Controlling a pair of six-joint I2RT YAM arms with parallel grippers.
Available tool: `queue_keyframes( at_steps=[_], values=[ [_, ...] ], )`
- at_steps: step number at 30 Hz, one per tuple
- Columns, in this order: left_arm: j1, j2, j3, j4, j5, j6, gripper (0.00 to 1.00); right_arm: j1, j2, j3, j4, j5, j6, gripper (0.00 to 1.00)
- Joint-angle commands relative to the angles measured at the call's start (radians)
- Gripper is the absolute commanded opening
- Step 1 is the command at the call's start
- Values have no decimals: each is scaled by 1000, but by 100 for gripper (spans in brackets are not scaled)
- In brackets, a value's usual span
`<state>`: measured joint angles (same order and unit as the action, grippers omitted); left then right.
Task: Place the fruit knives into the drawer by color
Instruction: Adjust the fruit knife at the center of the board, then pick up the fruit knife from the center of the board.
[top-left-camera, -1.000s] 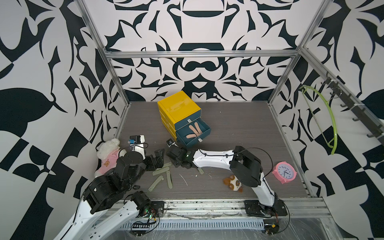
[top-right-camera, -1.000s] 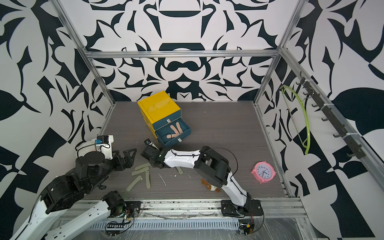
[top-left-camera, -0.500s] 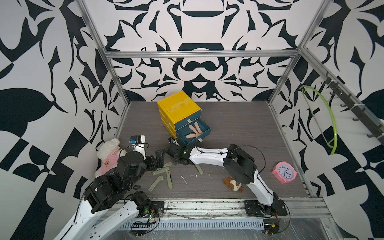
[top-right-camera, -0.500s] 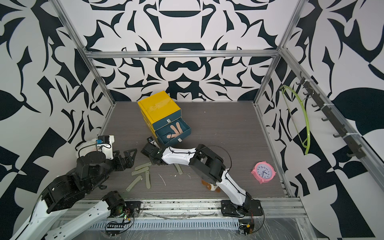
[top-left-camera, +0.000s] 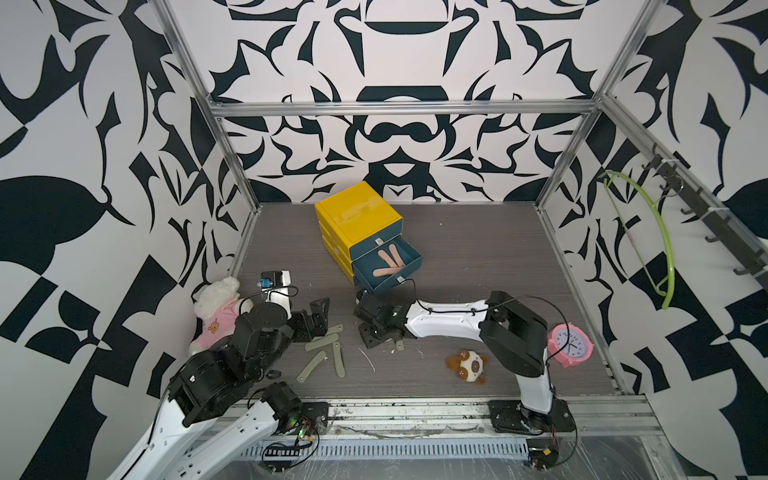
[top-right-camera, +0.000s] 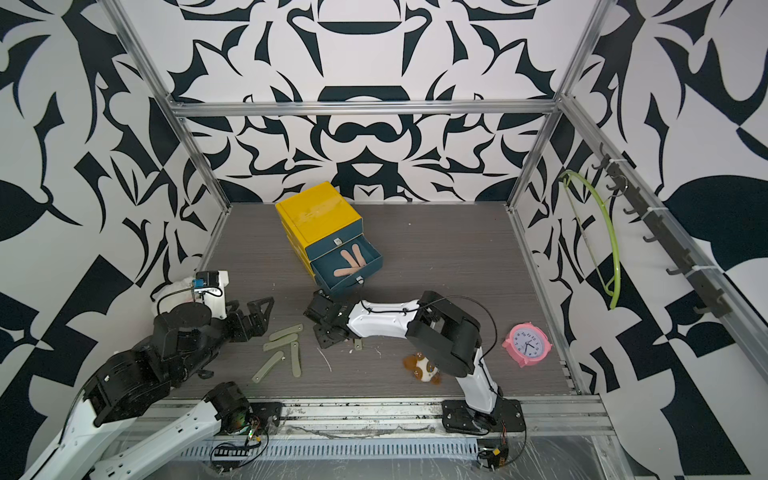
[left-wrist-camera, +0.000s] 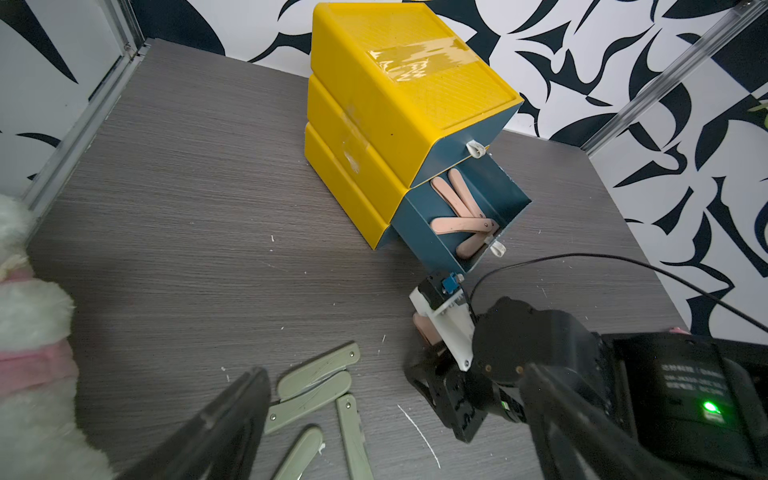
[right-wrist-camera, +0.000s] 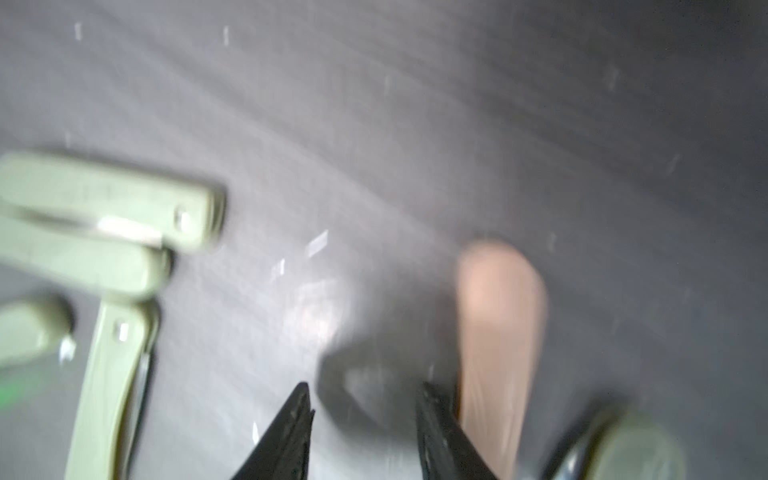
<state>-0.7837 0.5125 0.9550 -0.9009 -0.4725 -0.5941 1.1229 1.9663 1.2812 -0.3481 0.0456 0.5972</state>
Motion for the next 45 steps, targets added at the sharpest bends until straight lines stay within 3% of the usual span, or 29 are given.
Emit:
queue_keyframes(
  at_steps=[1, 6, 10, 14, 26, 37, 45],
  values=[
    [1, 5, -22, 14, -2, 14, 99, 15, -92, -46, -50, -27, 28, 44],
    [1, 7, -27, 23, 6, 14, 99, 16, -220, -105, -27, 56, 19, 44],
    [0, 10, -25, 25, 8, 20, 99, 15, -286, -89, -52, 53, -15, 45],
    [0, 8, -33, 28, 5, 24, 99, 11, -255, -47, -114, 74, -64, 45],
    [1, -5, -39, 17, 11, 16, 99, -17, -87, 0, -70, 207, -92, 43],
    [1, -1, -53, 28, 12, 14, 99, -27, -10, 20, -102, 182, -98, 42],
    [1, -4, -52, 19, 10, 14, 99, -24, 9, 7, -112, 156, -102, 27]
  ],
)
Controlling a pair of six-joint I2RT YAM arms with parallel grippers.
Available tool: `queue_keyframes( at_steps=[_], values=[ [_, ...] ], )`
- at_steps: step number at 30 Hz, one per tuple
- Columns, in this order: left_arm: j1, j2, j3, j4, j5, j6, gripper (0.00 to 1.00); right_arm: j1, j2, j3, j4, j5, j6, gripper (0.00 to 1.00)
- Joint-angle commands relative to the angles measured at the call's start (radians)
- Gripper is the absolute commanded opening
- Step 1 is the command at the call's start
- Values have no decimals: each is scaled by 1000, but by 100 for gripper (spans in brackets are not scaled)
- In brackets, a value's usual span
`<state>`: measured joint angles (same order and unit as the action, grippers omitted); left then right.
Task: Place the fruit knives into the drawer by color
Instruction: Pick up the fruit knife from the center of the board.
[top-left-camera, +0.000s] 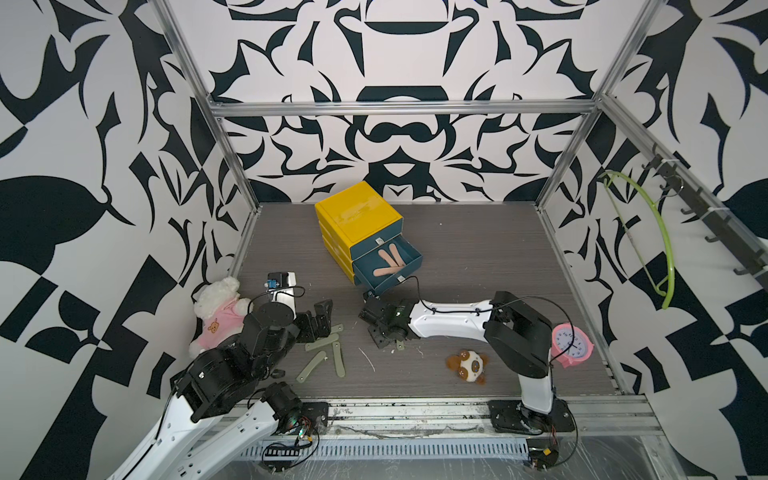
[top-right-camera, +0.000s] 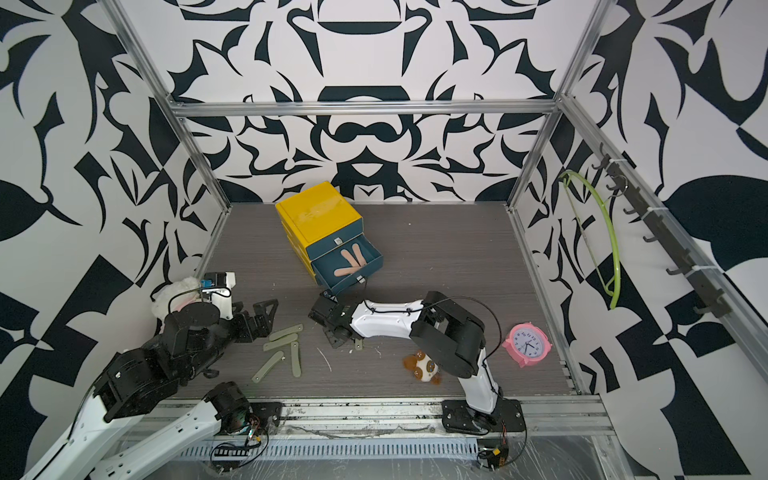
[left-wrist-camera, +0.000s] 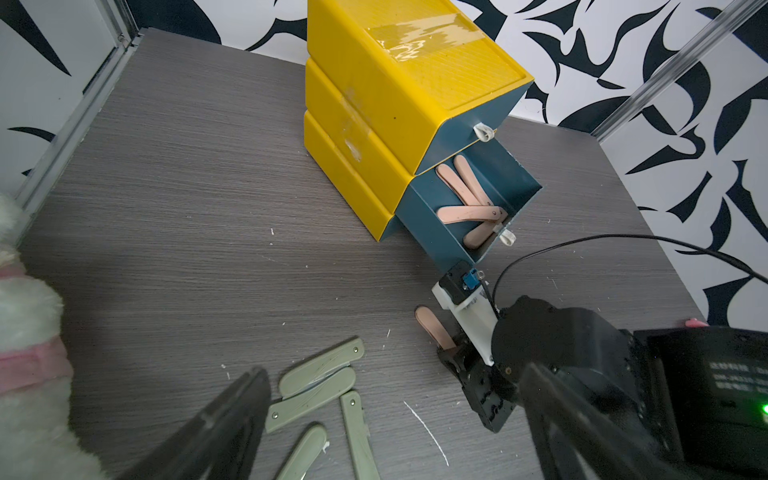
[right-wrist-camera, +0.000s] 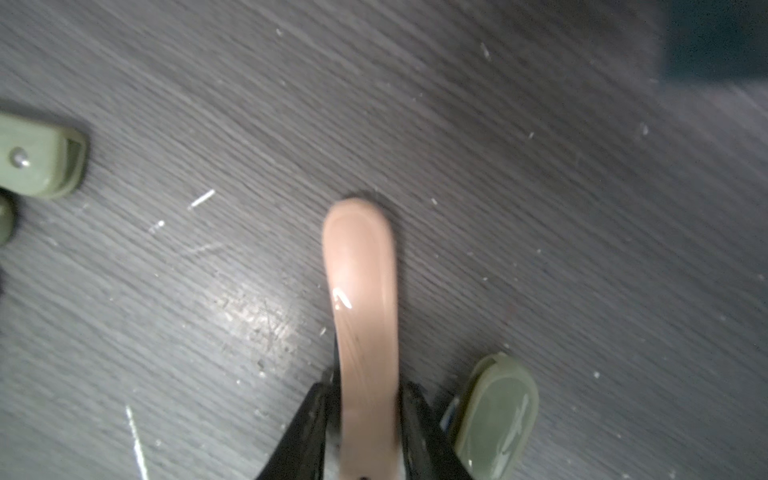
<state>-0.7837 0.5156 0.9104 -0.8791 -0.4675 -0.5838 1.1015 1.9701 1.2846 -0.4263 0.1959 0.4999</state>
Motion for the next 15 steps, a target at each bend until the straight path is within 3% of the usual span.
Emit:
queue_keyframes(
  at_steps=[1, 9, 15],
  values=[
    [1, -6, -7, -3, 7, 3, 99, -3, 3, 2, -32, 6, -7, 25],
    [0, 15, -8, 3, 15, -1, 99, 10, -75, -53, 78, -43, -44, 10],
    [0, 27, -8, 9, 15, -4, 99, 37, -211, -112, 189, -91, -94, 7]
  ],
)
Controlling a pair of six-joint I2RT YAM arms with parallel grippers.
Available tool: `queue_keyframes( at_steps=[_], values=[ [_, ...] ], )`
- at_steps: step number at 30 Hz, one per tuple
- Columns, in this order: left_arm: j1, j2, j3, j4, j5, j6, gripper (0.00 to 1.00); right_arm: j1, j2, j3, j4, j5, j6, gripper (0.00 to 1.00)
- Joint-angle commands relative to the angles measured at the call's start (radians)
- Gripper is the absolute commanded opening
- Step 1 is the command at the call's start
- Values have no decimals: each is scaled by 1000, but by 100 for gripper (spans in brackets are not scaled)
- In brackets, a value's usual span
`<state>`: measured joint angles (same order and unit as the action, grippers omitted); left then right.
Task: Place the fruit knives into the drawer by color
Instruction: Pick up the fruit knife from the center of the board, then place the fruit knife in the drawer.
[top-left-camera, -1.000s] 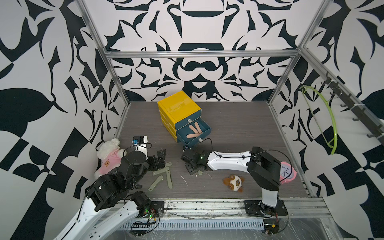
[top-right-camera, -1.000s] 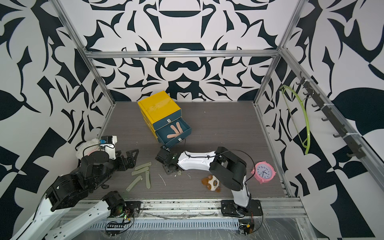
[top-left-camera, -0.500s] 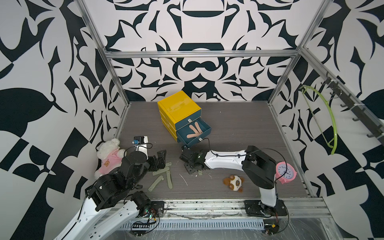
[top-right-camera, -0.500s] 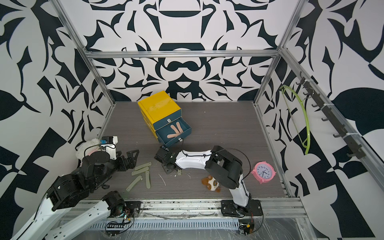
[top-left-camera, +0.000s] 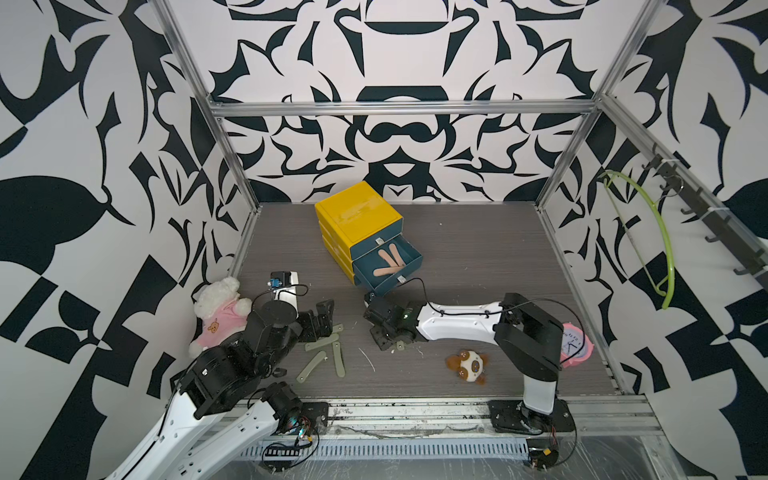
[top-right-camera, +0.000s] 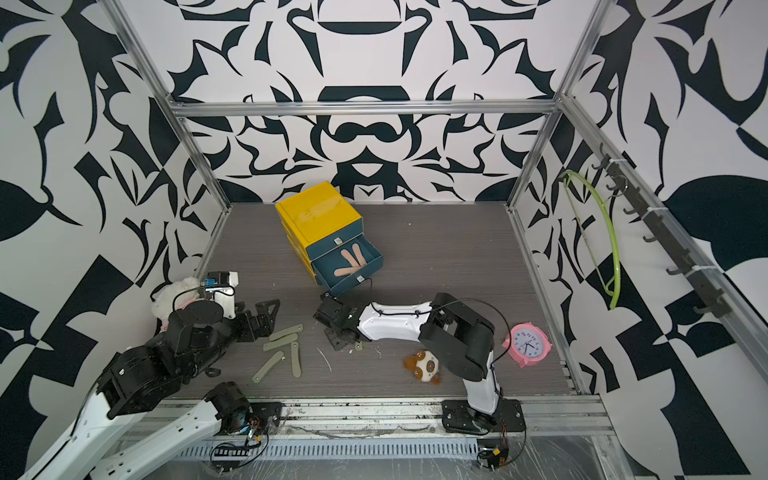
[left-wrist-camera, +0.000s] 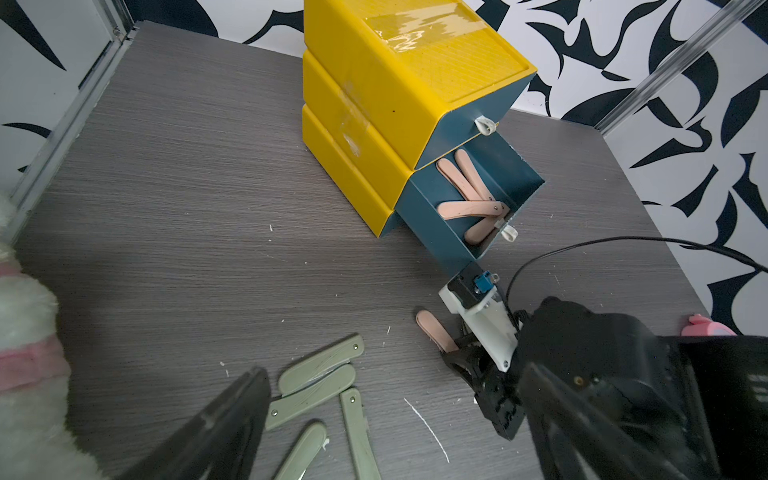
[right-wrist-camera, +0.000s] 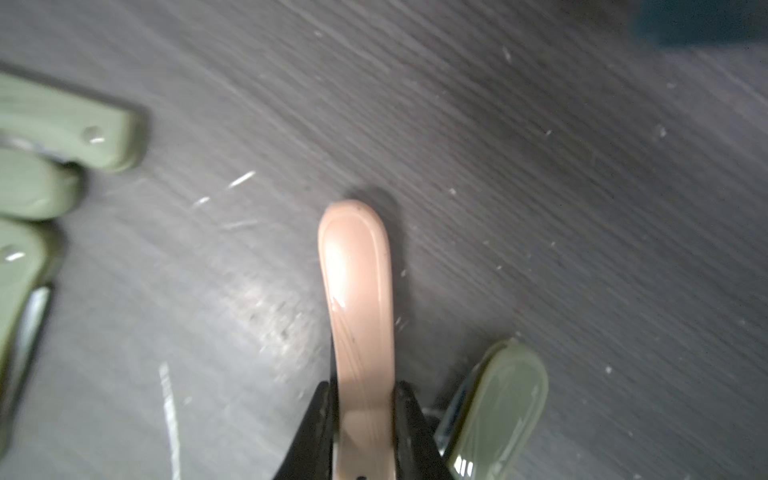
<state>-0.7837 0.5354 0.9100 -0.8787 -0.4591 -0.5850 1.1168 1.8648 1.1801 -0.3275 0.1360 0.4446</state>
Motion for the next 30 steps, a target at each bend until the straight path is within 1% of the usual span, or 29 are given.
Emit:
queue_keyframes(
  at_steps=[1, 4, 7, 10, 12, 15, 17, 19, 21, 23, 25, 27, 29, 30],
  values=[
    [0, 8, -7, 8, 5, -4, 99, 28, -129, -15, 102, -35, -42, 7],
    [1, 10, -5, 8, 0, -6, 99, 40, -231, -50, 144, -42, -39, 7],
    [0, 13, -1, 15, 0, -7, 99, 36, -332, -57, 159, -10, -37, 7],
    [1, 28, 5, 23, 0, -5, 99, -17, -398, -18, 128, 29, -14, 7],
    [1, 40, 8, 31, 0, -1, 99, -81, -403, 27, 86, 47, 56, 8],
    [1, 66, 19, 52, -3, 5, 99, -149, -370, 87, 52, 45, 165, 8],
    [1, 95, 38, 57, -11, 18, 99, -167, -330, 137, 31, 48, 218, 8],
    [2, 133, 67, 90, -31, 34, 99, -175, -293, 180, 17, 104, 257, 8],
    [18, 194, 112, 116, -54, 65, 99, -195, -258, 221, 9, 121, 290, 8],
    [71, 269, 168, 138, -24, 93, 99, -222, -222, 256, -9, 114, 333, 8],
    [152, 341, 225, 177, 52, 115, 99, -239, -195, 276, -22, 115, 369, 8],
    [252, 416, 273, 233, 153, 119, 99, -254, -171, 285, -28, 119, 408, 8],
    [329, 492, 318, 278, 225, 114, 99, -264, -149, 288, -20, 110, 433, 9],
    [351, 537, 345, 299, 246, 116, 99, -267, -136, 294, -13, 95, 441, 9]
  ],
)
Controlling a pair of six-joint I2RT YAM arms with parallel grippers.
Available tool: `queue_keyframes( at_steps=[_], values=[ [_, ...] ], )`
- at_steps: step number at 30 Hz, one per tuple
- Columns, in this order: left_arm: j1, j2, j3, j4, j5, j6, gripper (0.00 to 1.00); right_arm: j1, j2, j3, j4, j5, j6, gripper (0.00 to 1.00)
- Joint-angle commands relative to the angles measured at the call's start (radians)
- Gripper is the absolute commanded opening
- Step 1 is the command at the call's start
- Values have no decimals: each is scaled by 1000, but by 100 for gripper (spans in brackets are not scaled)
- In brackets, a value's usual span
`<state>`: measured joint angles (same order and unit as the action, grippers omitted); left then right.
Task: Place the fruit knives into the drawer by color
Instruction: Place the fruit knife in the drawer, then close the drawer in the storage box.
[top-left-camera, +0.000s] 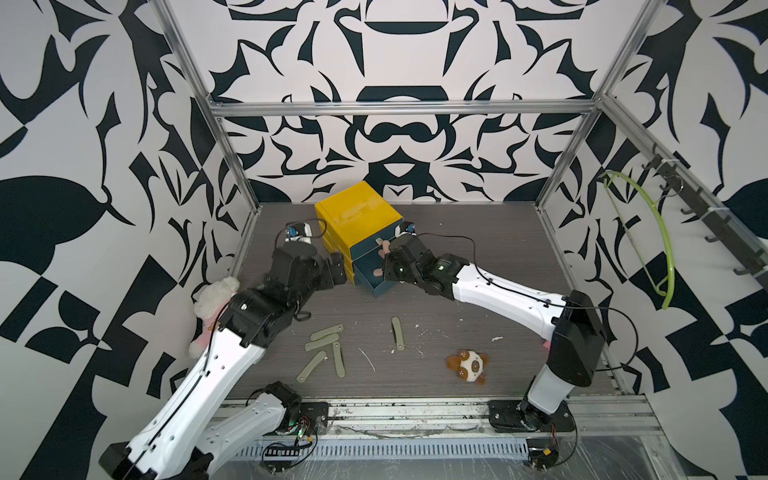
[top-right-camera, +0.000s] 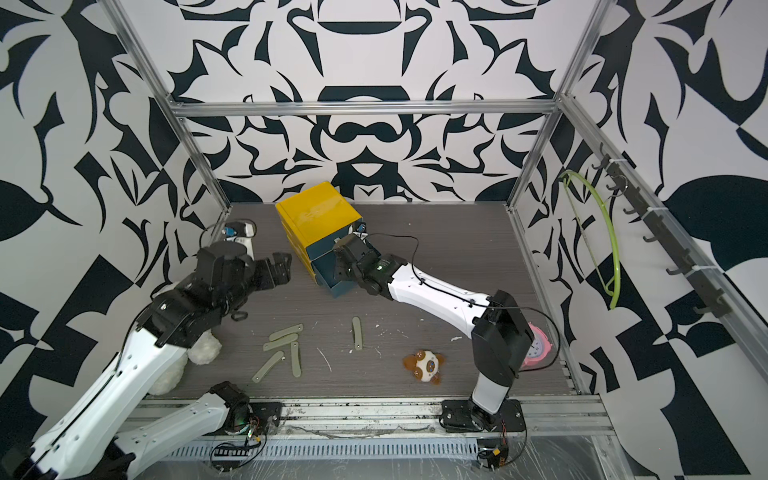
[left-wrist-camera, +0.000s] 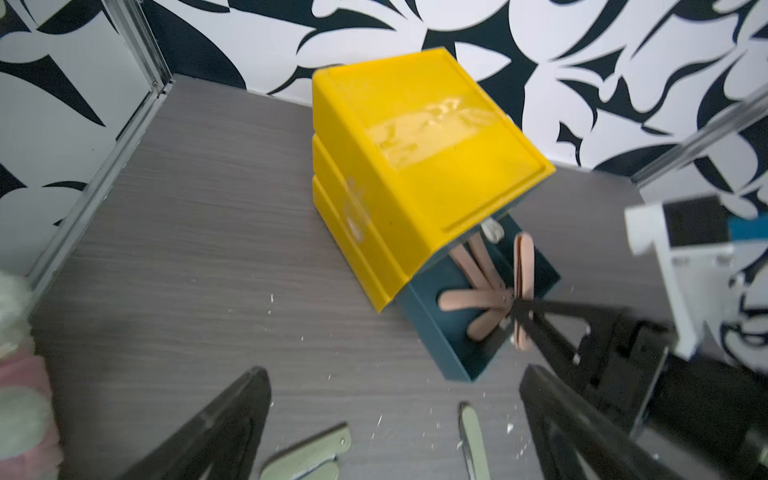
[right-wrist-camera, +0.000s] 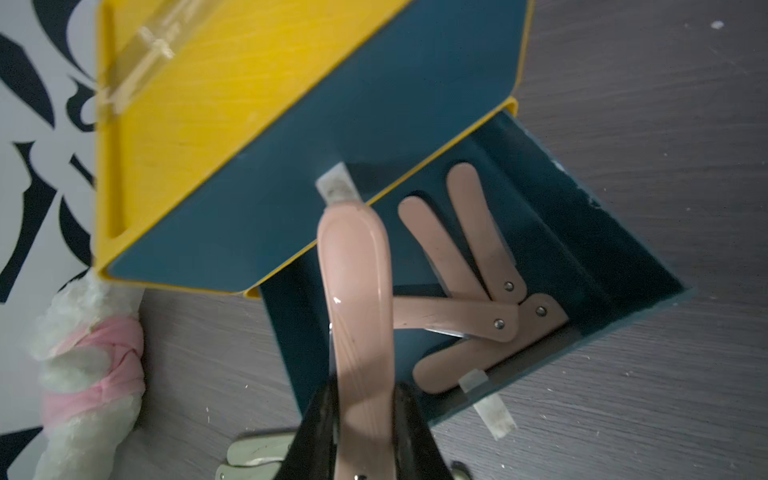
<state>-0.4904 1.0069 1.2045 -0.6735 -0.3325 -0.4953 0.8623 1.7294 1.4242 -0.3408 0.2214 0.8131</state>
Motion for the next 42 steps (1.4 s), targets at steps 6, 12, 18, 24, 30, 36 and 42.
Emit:
queue_keyframes(
  at_steps=[6, 12, 18, 24, 30, 36, 42],
  values=[
    [112, 319, 185, 129, 114, 49, 99, -20, 32, 78, 35, -20, 57, 32],
    [135, 462, 264, 120, 110, 47, 99, -20, -33, 56, 50, -14, 18, 44],
    [136, 530, 287, 98, 78, 73, 99, -25, -216, -104, 25, 29, 1, 41],
    [136, 554, 256, 115, 88, 72, 99, -37, -338, -294, -26, 52, 15, 39],
    [135, 583, 233, 110, 98, 72, 100, -37, -251, -331, 82, 9, -3, 43],
    [135, 602, 221, 91, 91, 86, 99, -37, -145, -286, 182, -9, -17, 45],
    [135, 600, 205, 91, 92, 89, 99, -38, -61, -224, 285, -19, -20, 46]
  ],
)
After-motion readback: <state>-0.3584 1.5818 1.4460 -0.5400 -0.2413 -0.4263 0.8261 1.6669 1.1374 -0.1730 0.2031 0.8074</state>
